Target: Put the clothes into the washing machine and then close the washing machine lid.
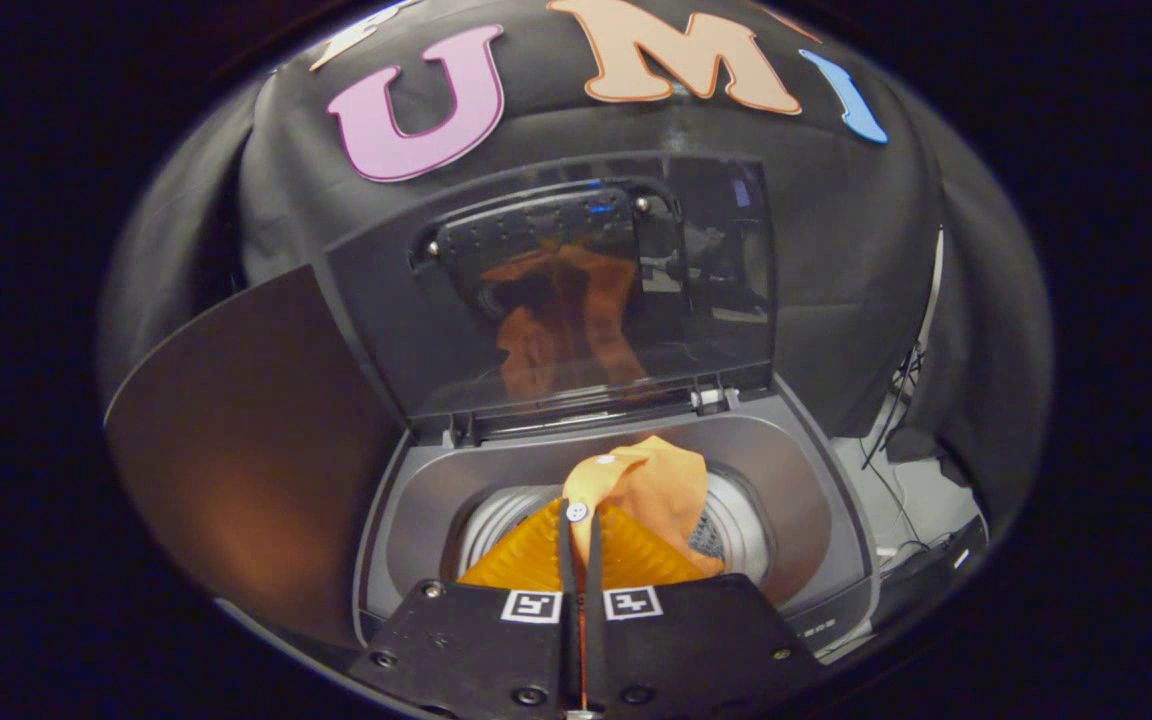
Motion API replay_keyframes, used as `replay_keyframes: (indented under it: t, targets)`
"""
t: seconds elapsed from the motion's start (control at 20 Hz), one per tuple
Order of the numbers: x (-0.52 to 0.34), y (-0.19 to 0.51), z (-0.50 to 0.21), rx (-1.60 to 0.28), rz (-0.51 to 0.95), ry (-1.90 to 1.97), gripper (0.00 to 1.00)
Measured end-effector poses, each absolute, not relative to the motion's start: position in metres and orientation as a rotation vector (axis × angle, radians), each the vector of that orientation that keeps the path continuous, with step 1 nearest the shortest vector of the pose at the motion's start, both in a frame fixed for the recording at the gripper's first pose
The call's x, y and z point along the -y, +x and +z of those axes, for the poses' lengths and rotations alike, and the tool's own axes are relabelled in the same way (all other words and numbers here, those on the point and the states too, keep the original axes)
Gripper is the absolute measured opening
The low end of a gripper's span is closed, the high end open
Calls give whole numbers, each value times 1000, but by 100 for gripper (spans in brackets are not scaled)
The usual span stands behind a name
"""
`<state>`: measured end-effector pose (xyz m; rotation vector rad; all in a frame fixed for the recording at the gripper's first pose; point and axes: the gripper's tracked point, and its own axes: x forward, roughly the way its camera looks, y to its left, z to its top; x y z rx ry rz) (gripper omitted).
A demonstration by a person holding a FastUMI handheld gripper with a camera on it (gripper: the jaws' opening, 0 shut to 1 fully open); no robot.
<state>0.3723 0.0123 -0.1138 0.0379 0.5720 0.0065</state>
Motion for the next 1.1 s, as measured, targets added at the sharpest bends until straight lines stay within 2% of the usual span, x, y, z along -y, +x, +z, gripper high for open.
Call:
replay_keyframes:
  t: [0.2, 0.5, 0.55, 0.65, 0.75, 0.95, 1.05, 1.1]
  targets:
    - [-17, 387, -152, -667, -1, -24, 3]
    - [-14, 387, -178, -749, -40, -103, 12]
    - [-17, 388, -177, -743, -39, -91, 22]
    - [-13, 391, -173, -725, -67, -93, 22]
    - [-6, 397, -168, -705, -93, -104, 29]
    - [-12, 405, -142, -622, -109, -12, 73]
    - [-22, 406, -128, -575, -66, 65, 96]
    - [-26, 408, -123, -564, -63, 69, 95]
